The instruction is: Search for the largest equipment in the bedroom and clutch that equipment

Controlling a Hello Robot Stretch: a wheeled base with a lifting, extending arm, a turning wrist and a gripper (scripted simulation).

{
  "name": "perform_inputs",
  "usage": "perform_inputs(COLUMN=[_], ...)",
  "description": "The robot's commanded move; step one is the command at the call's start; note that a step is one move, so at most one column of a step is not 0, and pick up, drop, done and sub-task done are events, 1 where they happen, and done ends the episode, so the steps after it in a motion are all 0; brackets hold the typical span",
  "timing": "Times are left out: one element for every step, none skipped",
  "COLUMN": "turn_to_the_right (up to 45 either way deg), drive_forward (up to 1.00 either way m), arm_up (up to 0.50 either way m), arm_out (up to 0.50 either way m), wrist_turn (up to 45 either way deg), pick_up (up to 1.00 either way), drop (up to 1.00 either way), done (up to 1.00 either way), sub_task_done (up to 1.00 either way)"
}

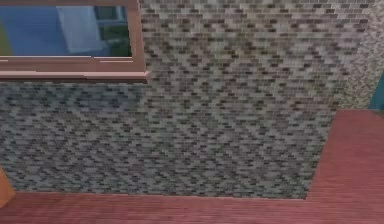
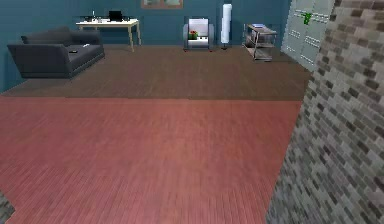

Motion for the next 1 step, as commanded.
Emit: perform_inputs(turn_to_the_right=[0.0], drive_forward=[0.05], arm_up=[0.00], arm_out=[0.00], wrist_turn=[0.0], pick_up=[0.00], drop=[0.00], done=[0.00], sub_task_done=[0.00])
